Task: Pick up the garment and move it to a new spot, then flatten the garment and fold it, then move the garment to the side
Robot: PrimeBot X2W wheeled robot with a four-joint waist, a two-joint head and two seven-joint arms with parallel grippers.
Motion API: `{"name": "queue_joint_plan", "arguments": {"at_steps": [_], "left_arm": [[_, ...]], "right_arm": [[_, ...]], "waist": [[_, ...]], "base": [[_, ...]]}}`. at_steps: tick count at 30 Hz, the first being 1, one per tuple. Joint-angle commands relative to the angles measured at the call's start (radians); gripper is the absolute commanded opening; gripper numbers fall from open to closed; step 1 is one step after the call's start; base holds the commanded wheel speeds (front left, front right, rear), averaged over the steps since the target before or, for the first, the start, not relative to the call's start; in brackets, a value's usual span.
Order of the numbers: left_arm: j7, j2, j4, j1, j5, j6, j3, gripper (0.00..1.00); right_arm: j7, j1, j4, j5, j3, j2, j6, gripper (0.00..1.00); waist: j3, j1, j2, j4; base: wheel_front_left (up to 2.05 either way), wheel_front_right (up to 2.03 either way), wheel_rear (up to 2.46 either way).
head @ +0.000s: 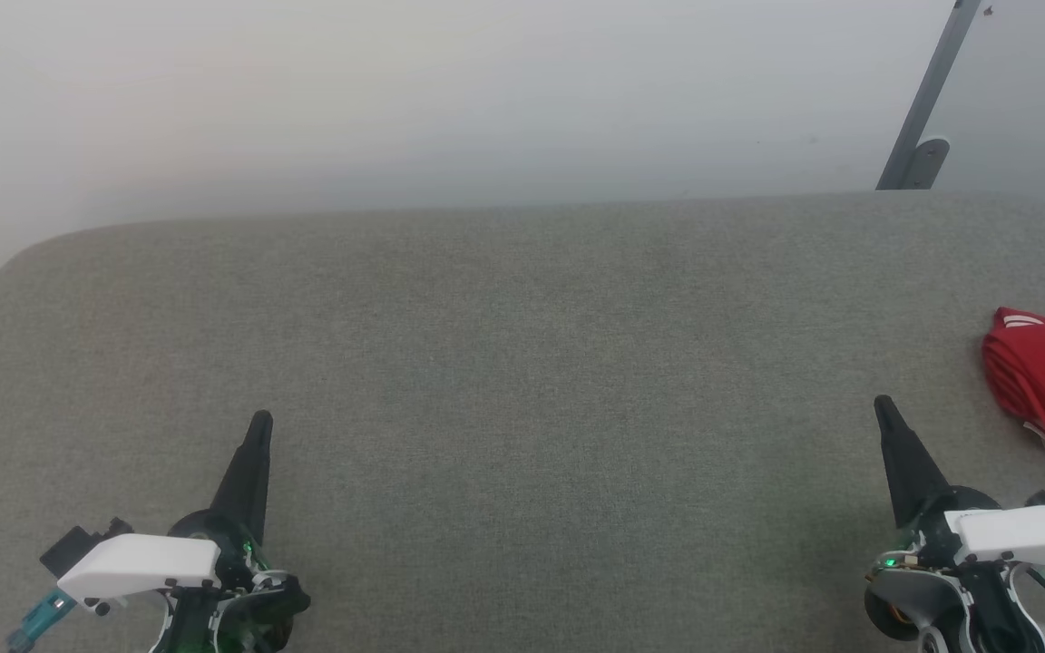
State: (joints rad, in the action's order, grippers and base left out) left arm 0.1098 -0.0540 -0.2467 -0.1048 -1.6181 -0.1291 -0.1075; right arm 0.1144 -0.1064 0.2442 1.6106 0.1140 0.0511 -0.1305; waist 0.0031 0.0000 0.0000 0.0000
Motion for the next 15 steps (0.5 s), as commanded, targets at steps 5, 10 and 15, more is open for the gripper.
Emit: {"name": "queue_joint_plan", "arguments": {"at_steps": [5, 10, 15], "left_arm": [[0.005, 0.002, 0.000, -0.009, 0.004, -0.003, -0.005, 0.00], [0.004, 0.002, 0.000, -0.010, 0.003, -0.003, -0.005, 0.00], [0.004, 0.002, 0.000, -0.010, 0.004, -0.003, -0.006, 0.00]], "right_arm": [[0.002, -0.006, 0.003, 0.004, 0.001, -0.004, 0.000, 0.00], [0.002, -0.006, 0.003, 0.004, 0.001, -0.004, 0.000, 0.00], [0.002, -0.006, 0.003, 0.004, 0.001, -0.004, 0.000, 0.00]], "waist": [[0.000, 0.0000, 0.0000, 0.000], [0.000, 0.0000, 0.0000, 0.000], [0.000, 0.0000, 0.0000, 0.000]], "base": [[0.00, 0.00, 0.00], [0.00, 0.00, 0.00], [0.00, 0.00, 0.00]]}}
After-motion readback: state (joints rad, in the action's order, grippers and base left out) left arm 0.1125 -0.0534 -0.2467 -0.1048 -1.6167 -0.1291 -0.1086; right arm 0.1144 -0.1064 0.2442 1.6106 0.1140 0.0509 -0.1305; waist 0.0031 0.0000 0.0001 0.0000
